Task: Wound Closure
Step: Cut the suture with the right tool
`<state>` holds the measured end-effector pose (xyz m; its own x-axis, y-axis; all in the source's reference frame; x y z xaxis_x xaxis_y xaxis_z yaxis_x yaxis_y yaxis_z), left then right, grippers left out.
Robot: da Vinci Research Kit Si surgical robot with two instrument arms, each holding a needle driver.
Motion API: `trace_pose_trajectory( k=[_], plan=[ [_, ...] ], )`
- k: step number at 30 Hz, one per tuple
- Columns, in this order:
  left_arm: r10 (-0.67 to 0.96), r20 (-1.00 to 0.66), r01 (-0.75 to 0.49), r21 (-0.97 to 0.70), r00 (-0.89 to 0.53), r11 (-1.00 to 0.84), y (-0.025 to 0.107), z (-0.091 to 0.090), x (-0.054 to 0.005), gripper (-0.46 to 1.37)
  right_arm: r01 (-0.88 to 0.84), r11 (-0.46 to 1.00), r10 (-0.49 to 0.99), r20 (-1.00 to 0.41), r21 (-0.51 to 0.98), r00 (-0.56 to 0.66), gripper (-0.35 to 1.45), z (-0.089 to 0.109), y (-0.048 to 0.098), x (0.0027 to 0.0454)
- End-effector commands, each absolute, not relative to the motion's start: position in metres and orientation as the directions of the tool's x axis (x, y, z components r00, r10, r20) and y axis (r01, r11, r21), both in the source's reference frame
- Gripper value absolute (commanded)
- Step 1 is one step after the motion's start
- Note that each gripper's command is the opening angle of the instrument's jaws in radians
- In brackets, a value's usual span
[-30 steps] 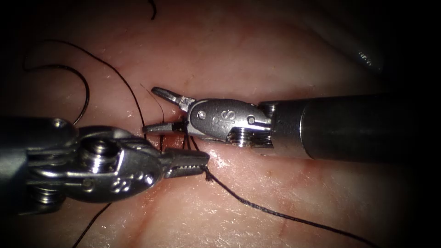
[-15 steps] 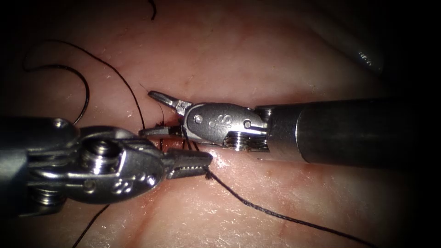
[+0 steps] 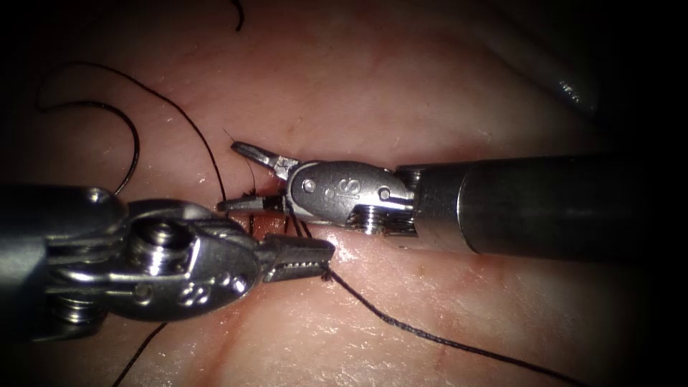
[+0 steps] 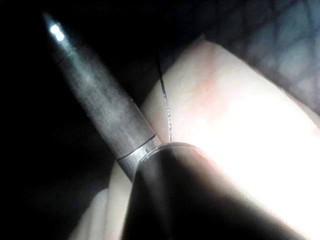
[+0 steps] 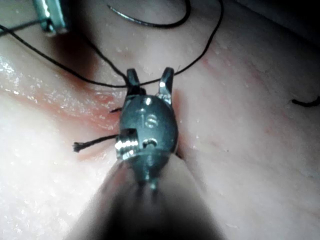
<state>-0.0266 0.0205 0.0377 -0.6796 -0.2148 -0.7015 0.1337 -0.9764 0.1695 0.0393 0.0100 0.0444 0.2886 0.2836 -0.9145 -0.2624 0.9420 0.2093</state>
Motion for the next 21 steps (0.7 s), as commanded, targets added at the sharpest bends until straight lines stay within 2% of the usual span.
trace_pose_trajectory(
  k=[1, 10, 18, 20, 21],
  plan=[
    [-0.215, -0.703, 0.139, 0.164, -0.678, -0.977, 0.0205, 0.0377, -0.0266, -0.35, -0.264, 0.942, 0.284, -0.914, 0.209, 0.291, -0.35, 0.0445, 0.0100, 0.0393],
    [-0.214, -0.706, 0.138, 0.164, -0.675, -0.977, 0.0205, 0.0378, -0.0267, -0.35, -0.274, 0.935, 0.305, -0.905, 0.225, 0.296, -0.35, 0.0453, 0.0104, 0.0390],
    [-0.210, -0.710, 0.133, 0.163, -0.672, -0.978, 0.0205, 0.0379, -0.0262, -0.35, -0.249, 0.940, 0.302, -0.912, 0.235, 0.278, -0.35, 0.0446, 0.0104, 0.0370],
    [-0.211, -0.710, 0.134, 0.164, -0.672, -0.977, 0.0204, 0.0378, -0.0262, -0.35, -0.250, 0.939, 0.300, -0.916, 0.235, 0.267, 0.89, 0.0445, 0.0105, 0.0366],
    [-0.211, -0.710, 0.132, 0.165, -0.672, -0.977, 0.0203, 0.0378, -0.0262, -0.35, -0.247, 0.940, 0.300, -0.916, 0.236, 0.265, 1.09, 0.0445, 0.0105, 0.0365]
  ],
)
